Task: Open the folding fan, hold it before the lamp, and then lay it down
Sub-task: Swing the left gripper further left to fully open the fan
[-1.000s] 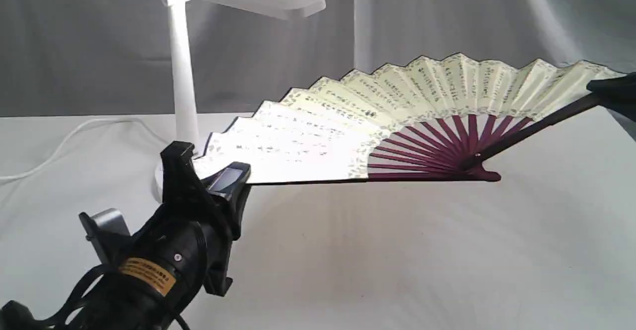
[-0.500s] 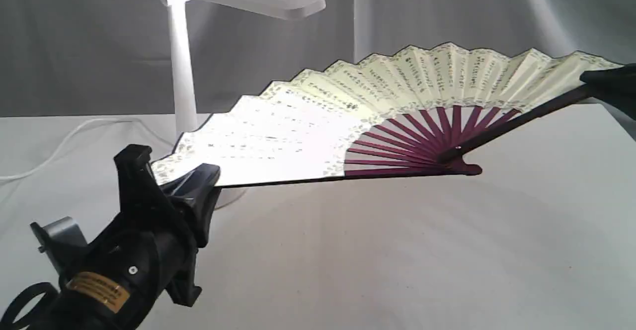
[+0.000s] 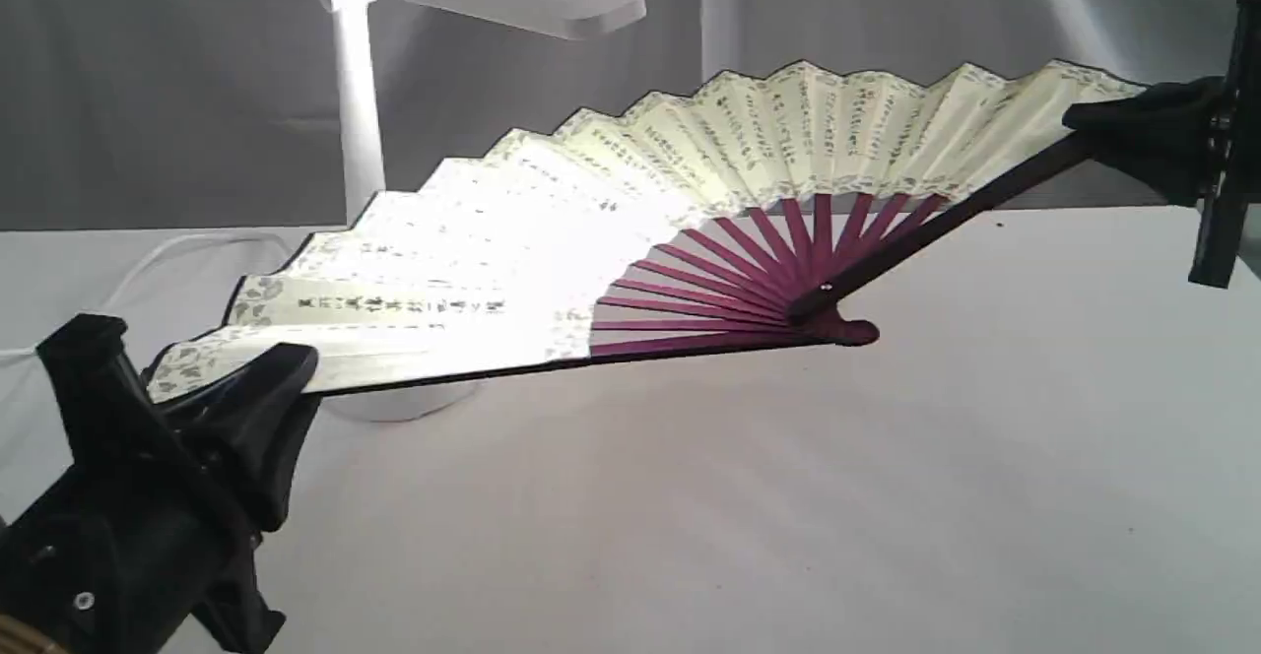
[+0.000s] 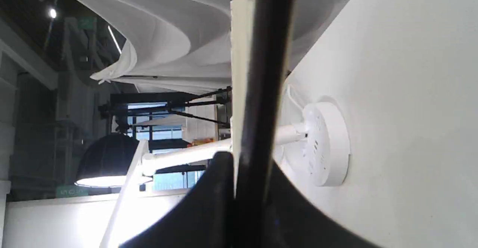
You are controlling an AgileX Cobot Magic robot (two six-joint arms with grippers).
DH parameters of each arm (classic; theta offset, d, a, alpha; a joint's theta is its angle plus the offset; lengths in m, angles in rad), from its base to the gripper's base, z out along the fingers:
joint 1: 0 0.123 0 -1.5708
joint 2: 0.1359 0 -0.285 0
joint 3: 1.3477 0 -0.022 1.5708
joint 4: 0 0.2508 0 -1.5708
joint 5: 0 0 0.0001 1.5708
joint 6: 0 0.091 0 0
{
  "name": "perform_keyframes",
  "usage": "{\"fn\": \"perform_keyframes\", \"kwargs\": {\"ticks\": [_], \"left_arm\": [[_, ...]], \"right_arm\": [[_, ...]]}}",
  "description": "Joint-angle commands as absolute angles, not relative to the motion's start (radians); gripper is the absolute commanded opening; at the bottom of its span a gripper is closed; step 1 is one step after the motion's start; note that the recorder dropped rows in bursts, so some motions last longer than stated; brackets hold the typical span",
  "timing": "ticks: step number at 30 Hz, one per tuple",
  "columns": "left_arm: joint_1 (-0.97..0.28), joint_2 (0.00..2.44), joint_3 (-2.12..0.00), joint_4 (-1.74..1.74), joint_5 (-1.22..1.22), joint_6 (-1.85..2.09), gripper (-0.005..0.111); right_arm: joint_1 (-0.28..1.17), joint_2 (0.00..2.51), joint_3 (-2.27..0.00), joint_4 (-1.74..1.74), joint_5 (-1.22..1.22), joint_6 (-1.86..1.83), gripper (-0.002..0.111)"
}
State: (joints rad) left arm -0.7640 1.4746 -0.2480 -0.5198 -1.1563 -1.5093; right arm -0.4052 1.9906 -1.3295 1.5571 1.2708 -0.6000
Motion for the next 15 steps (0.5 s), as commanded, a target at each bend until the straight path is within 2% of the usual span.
{"fn": "perform_keyframes", "kwargs": {"ticks": [1, 15], "left_arm": [[-0.760, 1.405, -0.221, -0.582, -1.221, -1.535, 0.000], [-0.760, 1.229, -0.203, -0.627, -1.221, -1.508, 0.000]], "right_arm": [[-0.405, 1.965, -1.327, 1.545, 1.221, -0.645, 0.000], [-0.346, 1.910, -1.327, 1.602, 1.221, -0.645, 0.000]]}}
